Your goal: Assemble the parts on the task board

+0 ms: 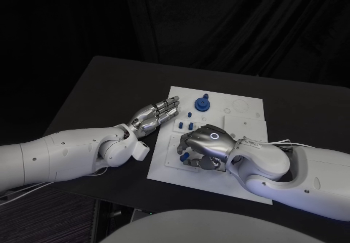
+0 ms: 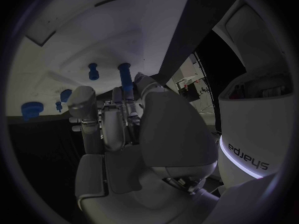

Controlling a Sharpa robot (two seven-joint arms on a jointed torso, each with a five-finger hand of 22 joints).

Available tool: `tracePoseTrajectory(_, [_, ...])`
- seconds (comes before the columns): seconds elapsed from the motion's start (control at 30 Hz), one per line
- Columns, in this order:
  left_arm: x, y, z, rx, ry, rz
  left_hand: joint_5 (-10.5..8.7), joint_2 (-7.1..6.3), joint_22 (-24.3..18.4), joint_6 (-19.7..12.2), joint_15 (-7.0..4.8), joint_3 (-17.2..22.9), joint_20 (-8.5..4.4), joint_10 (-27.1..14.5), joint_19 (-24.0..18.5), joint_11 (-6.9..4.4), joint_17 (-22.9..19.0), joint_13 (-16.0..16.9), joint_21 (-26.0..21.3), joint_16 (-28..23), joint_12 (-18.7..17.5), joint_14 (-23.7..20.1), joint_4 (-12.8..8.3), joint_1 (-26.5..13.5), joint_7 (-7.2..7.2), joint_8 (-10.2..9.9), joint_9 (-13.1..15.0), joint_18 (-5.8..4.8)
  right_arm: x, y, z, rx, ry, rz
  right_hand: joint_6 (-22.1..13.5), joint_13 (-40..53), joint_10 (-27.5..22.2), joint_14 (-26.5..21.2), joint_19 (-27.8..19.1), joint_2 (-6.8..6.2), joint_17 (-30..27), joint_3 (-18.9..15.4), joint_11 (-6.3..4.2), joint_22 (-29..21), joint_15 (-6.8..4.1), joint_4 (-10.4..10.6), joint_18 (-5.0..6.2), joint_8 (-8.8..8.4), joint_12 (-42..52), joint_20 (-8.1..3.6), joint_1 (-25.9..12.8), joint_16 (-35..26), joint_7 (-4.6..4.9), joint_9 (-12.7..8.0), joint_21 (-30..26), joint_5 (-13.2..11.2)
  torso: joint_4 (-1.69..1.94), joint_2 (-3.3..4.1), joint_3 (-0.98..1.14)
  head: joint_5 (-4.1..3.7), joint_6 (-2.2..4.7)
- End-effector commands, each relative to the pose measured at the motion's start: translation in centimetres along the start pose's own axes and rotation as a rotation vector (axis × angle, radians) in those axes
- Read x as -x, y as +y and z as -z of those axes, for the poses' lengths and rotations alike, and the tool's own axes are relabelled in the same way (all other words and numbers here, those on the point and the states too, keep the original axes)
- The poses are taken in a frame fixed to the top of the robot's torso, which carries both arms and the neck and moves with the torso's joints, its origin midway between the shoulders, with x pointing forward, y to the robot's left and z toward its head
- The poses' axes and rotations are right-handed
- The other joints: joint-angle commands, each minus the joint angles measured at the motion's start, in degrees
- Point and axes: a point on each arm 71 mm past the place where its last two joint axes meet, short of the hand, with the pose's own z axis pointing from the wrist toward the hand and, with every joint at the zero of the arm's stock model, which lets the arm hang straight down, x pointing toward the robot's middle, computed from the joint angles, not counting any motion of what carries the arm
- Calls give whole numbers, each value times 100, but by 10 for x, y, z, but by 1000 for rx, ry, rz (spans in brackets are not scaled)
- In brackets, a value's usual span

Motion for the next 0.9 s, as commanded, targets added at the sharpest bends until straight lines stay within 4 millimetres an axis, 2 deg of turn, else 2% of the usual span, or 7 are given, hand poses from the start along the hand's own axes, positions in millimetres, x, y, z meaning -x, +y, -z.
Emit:
tracePoseTrajectory(0.03, [-2, 0, 0, -7, 12, 10, 14, -13, 6, 6, 37, 32, 30, -4, 5, 48, -10, 3, 33, -21, -10, 19, 0, 58, 35, 29, 7, -32, 1, 0, 1, -5, -16, -36, -388, -10, -31, -13, 33, -67, 156, -55, 32, 684, 9, 85, 39, -239, 51, 17, -65, 34, -1, -126, 40, -358, 4, -6, -1, -7, 1])
tracePoseTrajectory(0.23, [-1, 1, 0, -8, 9, 8, 16, -12, 2, 10, 40, 37, 34, -4, 4, 49, -10, 2, 33, -21, -15, 19, 1, 62, 39, 30, 7, -30, 4, -4, 6, -13, -55, -92, -998, -153, -402, -17, 37, -187, 138, -263, 106, 683, 48, 182, 38, -588, -55, 50, -177, 35, -70, -462, 26, -630, 3, -12, -1, -23, 1])
tracePoseTrajectory(0.5, [1, -1, 2, -27, -4, 1, 19, -23, 3, 44, 17, 42, 26, -1, 5, 22, -10, 5, 34, -21, 6, 19, 11, 66, 11, 37, 13, -18, 28, -23, 24, -57, -180, -170, -885, -346, -569, -7, 56, -166, 153, -241, 164, 693, 79, 188, 33, -502, -178, 79, -116, 59, 20, -604, 60, -542, 2, -21, 0, -66, 1])
tracePoseTrajectory(0.67, [3, -5, 8, -46, -31, -15, 81, -62, 5, 110, -44, 48, -6, 21, 7, -35, -10, 12, 36, -21, 57, 19, 22, 94, -10, 52, 22, 13, 61, -51, 43, -152, -248, -237, -795, -412, -293, 42, 126, -30, 217, -154, 127, 724, 102, 171, 10, -458, -67, 94, -61, 122, 128, -690, 192, -220, -6, -32, -3, -150, 1])
tracePoseTrajectory(0.7, [4, -7, 11, -52, -41, -21, 157, -82, 4, 132, -67, 57, -18, 35, 8, -55, -10, 15, 36, -21, 83, 19, 19, 117, -16, 56, 23, 25, 69, -59, 48, -182, -258, -251, -544, -446, -38, 49, 132, 96, 224, -49, 107, 724, 100, 137, 13, -334, 27, 98, 44, 133, 252, -701, 200, 63, -5, -36, -4, -179, 1])
tracePoseTrajectory(0.8, [5, -9, 13, -61, -54, -31, 225, -100, 10, 176, -87, 69, -28, 49, 12, -78, -10, 18, 39, -21, 111, 19, 9, 144, -11, 64, 29, 36, 88, -80, 65, -281, -276, -299, -283, -547, 489, -67, -9, 163, 33, 271, 17, 654, 21, 44, 68, -235, 123, 44, 407, -24, 282, -759, -85, 659, -1, -40, -4, -235, 1])
tracePoseTrajectory(0.9, [5, -11, 13, -66, -60, -36, 307, -118, 10, 195, -98, 91, -30, 61, 14, -90, -10, 19, 41, -21, 123, 19, -16, 186, 1, 67, 31, 44, 96, -95, 80, -364, -281, -343, 137, -317, 991, -62, -25, 171, 41, 360, -116, 653, -85, 26, 72, 3, 618, -47, 451, -20, 192, -710, -98, 695, 2, -40, -4, -315, 1])
